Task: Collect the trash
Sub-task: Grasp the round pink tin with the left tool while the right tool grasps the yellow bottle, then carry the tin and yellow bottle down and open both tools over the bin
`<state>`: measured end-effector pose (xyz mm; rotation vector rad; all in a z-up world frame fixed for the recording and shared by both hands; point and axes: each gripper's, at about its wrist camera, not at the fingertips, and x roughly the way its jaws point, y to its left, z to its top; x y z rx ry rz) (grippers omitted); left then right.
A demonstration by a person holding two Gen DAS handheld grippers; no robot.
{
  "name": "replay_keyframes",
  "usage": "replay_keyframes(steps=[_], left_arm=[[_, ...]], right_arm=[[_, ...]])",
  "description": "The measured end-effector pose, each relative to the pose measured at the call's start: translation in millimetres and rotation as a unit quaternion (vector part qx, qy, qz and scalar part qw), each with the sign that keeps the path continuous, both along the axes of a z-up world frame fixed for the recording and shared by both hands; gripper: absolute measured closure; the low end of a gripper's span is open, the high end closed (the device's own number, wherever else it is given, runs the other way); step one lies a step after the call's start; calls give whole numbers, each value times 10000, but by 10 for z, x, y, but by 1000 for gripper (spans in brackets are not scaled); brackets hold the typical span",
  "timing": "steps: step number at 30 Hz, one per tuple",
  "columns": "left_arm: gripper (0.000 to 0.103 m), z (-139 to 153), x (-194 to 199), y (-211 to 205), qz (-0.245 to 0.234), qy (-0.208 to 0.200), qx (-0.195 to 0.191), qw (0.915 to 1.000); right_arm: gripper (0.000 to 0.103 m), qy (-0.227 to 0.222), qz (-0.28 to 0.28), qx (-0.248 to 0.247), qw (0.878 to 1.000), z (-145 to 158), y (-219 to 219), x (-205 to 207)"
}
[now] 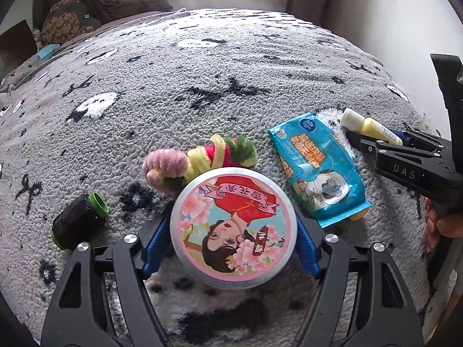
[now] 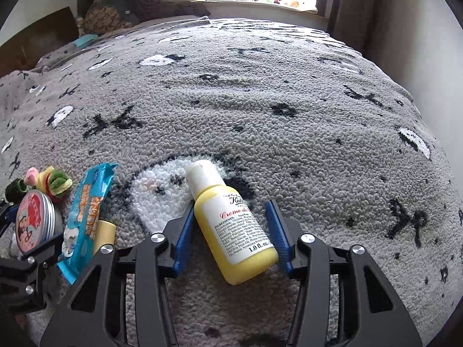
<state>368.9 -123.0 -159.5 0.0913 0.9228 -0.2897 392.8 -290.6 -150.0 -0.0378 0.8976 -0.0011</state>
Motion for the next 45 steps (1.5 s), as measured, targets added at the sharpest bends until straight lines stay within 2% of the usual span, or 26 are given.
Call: replay_keyframes(steps=[6, 12, 16, 24, 36, 45], left_arm=[[36, 14, -214, 104, 1, 77, -24, 10000], [36, 37, -641, 233, -146, 13, -156, 9998], [36, 48, -939, 321, -153, 30, -218, 9996], [36, 152, -1547, 465, -178, -45, -296, 9994], [36, 407, -2505, 607, -215, -460, -382, 9980], [36, 367, -3035, 662, -267, -502, -449, 9974]], right_arm=[[56, 97, -44, 89, 9999, 50, -12, -241], [58, 62, -12, 140, 9999, 159, 55, -672], [71, -20, 54, 164, 9998, 209, 154, -1077], [71, -39, 222, 54, 9997, 211, 342, -1774], [71, -388, 419, 387, 9976, 370, 596, -2745], [71, -350, 425, 508, 9972, 246, 661, -3286]])
